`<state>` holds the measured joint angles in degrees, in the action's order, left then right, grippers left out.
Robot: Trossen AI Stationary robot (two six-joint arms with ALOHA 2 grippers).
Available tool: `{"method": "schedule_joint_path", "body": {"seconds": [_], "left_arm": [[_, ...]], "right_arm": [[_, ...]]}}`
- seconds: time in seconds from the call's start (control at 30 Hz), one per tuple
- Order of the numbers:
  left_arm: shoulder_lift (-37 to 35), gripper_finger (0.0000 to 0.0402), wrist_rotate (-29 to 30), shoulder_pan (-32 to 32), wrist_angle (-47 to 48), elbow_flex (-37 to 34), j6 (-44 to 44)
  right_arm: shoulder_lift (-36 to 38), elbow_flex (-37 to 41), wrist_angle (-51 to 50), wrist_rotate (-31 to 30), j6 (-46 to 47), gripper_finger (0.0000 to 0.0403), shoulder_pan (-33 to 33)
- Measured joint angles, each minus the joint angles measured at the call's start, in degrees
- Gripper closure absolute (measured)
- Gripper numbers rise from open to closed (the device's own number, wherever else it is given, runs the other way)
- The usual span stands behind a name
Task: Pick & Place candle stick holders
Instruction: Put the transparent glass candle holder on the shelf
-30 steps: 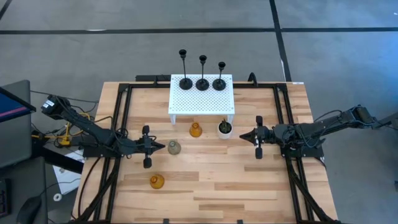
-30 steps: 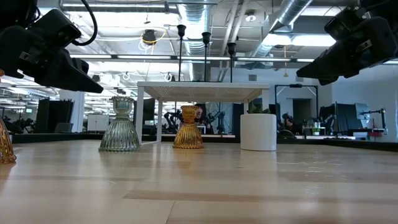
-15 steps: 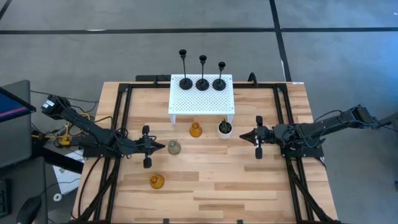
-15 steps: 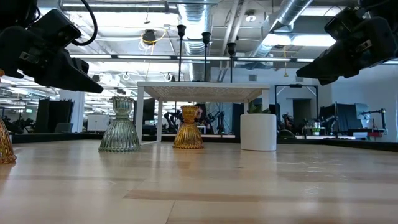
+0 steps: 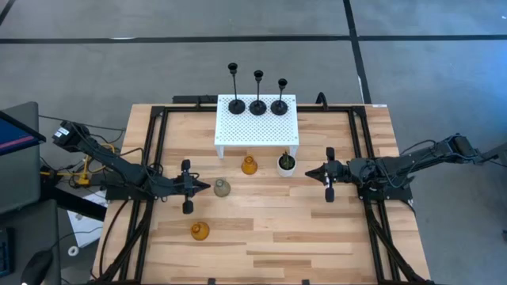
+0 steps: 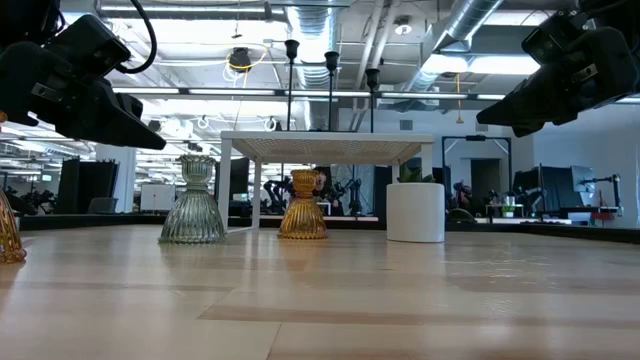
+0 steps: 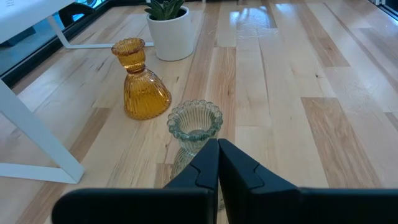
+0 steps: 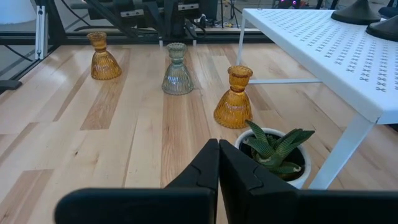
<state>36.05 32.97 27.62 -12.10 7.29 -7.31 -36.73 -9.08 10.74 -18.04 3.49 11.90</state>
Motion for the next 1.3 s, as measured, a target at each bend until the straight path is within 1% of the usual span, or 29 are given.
{"method": "schedule_joint_path", "body": {"seconds": [0.5,0.63,0.77,0.83,1.0,1.03,1.17,1.3], "left_arm": [[0.0,0.0394,0.0,0.0,0.0,0.0,-0.4],[0.0,0.0397,0.0,0.0,1.2,0.0,-2.3],[0.0,0.0397,-1.7,0.0,7.2,0.0,-7.2],[0.2,0.0398,-2.6,0.0,7.4,-0.6,-9.2],[0.4,0.0396,-3.7,0.0,6.9,-2.7,-9.4],[0.4,0.0395,-3.0,0.0,6.9,-3.0,-9.5],[0.4,0.0385,3.0,0.0,5.1,-4.3,-9.7],[0.4,0.0353,3.5,-0.7,3.0,-4.6,-11.0]], "right_arm": [[0.0,0.0,0.0,0.0,-0.4,0.0403,-0.1],[0.0,0.0,0.0,0.0,-0.9,0.0403,-0.1],[0.0,0.0,0.0,-0.1,-0.9,0.0403,-0.1],[0.0,0.0,0.0,-0.3,-0.9,0.0403,-0.1],[0.0,0.0,0.0,-0.6,-0.6,0.0403,-0.1],[0.0,0.0,0.1,-0.6,-0.6,0.0403,-0.1],[0.0,0.0,0.4,-0.6,-0.5,0.0403,-0.1],[0.0,0.0,0.4,-0.6,-0.5,0.0403,-0.1]]}}
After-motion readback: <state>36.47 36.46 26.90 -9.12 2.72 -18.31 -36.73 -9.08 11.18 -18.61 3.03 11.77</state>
